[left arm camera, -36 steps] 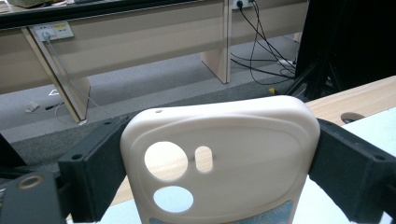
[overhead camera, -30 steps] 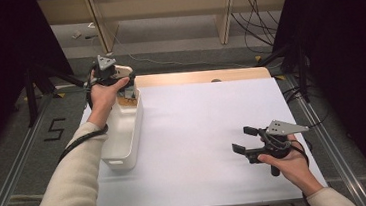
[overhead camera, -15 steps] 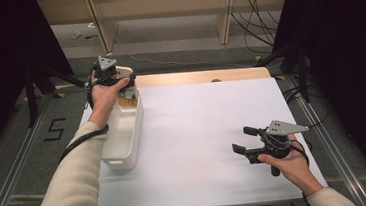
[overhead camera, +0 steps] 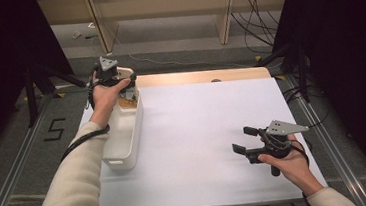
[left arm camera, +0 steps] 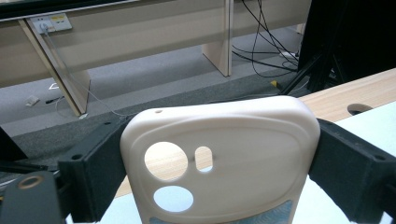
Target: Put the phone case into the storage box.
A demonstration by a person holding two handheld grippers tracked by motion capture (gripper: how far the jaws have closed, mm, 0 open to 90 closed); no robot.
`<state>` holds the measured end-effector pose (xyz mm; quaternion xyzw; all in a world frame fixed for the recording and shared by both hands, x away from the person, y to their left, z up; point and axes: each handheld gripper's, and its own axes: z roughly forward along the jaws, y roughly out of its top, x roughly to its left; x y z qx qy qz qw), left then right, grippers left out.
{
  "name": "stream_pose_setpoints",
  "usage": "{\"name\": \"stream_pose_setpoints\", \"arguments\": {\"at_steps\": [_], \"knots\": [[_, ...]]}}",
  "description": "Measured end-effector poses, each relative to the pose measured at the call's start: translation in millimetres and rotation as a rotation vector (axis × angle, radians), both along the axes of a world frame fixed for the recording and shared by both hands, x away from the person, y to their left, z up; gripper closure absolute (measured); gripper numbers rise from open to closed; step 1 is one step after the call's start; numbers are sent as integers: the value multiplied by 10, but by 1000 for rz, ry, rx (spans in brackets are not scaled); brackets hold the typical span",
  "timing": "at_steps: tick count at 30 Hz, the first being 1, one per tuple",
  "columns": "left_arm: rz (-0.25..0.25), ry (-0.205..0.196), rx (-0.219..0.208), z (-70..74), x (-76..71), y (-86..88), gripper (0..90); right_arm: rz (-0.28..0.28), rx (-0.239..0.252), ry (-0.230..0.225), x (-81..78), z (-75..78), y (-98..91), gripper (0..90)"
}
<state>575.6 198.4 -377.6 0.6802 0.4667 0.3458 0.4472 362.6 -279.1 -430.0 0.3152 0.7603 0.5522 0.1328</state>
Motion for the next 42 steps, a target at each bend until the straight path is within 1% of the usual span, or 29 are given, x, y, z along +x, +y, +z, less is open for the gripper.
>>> {"name": "stream_pose_setpoints", "arguments": {"at_steps": [11, 13, 26, 31, 42], "knots": [[3, 7, 2, -38, 2, 0, 103, 1, 2, 0, -1, 2, 0, 184], [6, 17, -5, -53, -1, -2, 103, 0, 3, 0, 0, 1, -2, 184], [12, 29, -7, -100, 9, 2, 103, 2, 3, 4, 3, -4, -4, 184], [10, 31, 3, -110, 15, -10, 103, 1, 5, 6, 3, -5, -3, 184], [13, 47, 0, -164, 27, -16, 103, 2, 3, 6, 5, -8, -3, 184]]}}
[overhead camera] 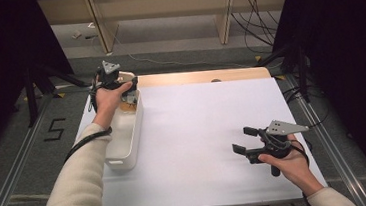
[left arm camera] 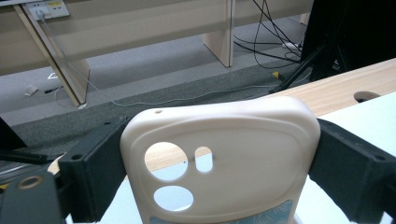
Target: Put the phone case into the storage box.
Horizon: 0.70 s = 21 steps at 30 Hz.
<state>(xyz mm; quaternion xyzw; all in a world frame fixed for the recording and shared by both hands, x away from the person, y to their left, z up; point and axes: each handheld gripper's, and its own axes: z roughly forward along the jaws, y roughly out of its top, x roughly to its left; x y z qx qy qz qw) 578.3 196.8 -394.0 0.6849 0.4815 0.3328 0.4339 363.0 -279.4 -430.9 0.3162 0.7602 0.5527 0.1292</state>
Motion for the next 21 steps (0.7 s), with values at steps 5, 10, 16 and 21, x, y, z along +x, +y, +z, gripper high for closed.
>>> {"name": "stream_pose_setpoints", "arguments": {"at_steps": [5, 10, 16, 21], "knots": [[2, 3, 1, -9, 3, 12, 103, 3, -3, 2, 2, -1, -2, 184], [1, 9, 1, -26, 7, 13, 102, 5, -3, 4, 2, -3, 0, 184], [3, 15, 0, -46, 18, 15, 102, 5, -4, 2, 2, -2, -2, 184], [1, 21, 3, -59, 23, 12, 101, 2, -5, 5, 4, -6, -5, 184]]}}
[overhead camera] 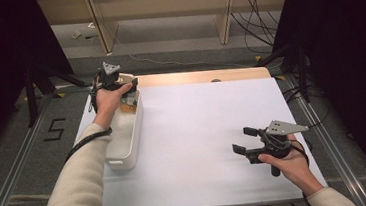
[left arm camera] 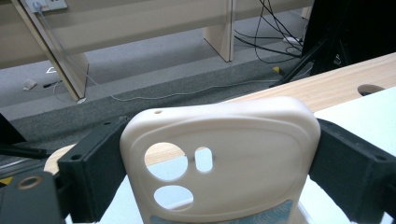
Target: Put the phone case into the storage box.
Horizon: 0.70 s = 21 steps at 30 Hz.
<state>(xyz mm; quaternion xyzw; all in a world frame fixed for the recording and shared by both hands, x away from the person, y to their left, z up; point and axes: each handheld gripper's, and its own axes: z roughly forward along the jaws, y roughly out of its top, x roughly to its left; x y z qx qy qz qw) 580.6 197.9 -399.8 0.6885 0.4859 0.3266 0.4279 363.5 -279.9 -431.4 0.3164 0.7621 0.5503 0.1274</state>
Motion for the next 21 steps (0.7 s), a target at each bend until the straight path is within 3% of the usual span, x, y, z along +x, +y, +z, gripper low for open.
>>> {"name": "stream_pose_setpoints", "arguments": {"at_steps": [21], "knots": [[-6, 3, -3, -12, 45, -9, 89, 0, -2, 2, 4, -2, -7, 184]]}}
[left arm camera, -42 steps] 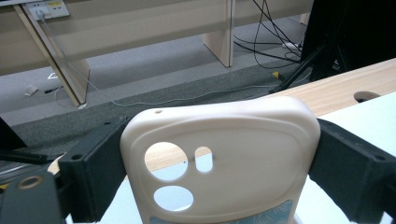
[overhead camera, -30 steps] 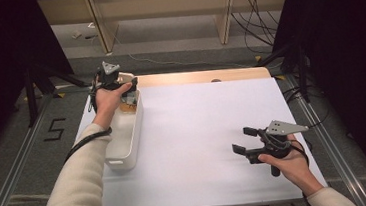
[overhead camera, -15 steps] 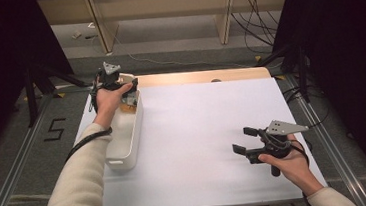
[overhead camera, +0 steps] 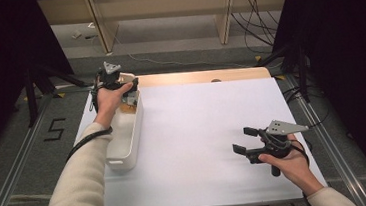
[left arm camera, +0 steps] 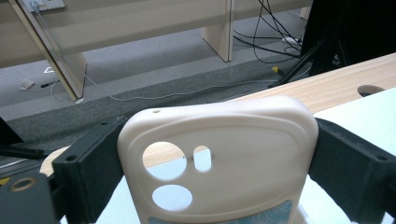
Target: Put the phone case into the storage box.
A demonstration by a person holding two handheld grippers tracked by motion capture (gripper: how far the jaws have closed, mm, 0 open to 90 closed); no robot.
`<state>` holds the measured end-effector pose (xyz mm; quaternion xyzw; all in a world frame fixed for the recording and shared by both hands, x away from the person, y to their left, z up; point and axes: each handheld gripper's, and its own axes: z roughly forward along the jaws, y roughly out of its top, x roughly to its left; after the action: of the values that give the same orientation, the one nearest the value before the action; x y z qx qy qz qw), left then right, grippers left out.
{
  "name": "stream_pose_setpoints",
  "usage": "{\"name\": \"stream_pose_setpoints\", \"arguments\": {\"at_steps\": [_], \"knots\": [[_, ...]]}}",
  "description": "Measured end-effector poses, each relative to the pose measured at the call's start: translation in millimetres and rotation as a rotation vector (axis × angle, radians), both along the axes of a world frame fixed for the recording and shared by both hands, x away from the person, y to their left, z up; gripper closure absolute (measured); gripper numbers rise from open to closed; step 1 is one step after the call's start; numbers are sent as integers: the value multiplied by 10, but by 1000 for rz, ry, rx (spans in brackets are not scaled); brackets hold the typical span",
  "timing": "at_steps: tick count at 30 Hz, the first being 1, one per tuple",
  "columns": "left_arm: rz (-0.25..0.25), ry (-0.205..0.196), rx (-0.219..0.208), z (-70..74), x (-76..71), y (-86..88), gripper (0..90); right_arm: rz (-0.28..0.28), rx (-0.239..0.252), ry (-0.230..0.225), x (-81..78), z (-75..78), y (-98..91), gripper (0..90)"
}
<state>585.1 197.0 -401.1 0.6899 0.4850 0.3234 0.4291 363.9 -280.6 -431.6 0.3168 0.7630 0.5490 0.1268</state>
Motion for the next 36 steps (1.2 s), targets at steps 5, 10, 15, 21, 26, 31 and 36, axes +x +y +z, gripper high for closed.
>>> {"name": "stream_pose_setpoints", "arguments": {"at_steps": [5, 10, 15, 21, 26, 31, 36], "knots": [[5, 3, -5, -6, 21, -9, 87, 0, 1, 0, 0, 1, 0, 184], [5, 9, 6, 1, 33, -30, 83, 1, 0, 0, 1, -1, -1, 184], [1, 25, 3, 2, 50, -56, 46, 0, 0, 1, 1, 0, -3, 184], [5, 42, 4, -6, 68, -87, 0, 1, 4, 0, 2, -1, -2, 184], [3, 42, 9, -6, 74, -93, 0, 1, 0, 2, 0, -1, -2, 184], [6, 36, 8, -5, 76, -101, 0, 3, 0, 4, 1, -4, 1, 184], [5, 29, 11, 12, 84, -112, 0, 5, 2, 6, 1, -5, 4, 184]]}}
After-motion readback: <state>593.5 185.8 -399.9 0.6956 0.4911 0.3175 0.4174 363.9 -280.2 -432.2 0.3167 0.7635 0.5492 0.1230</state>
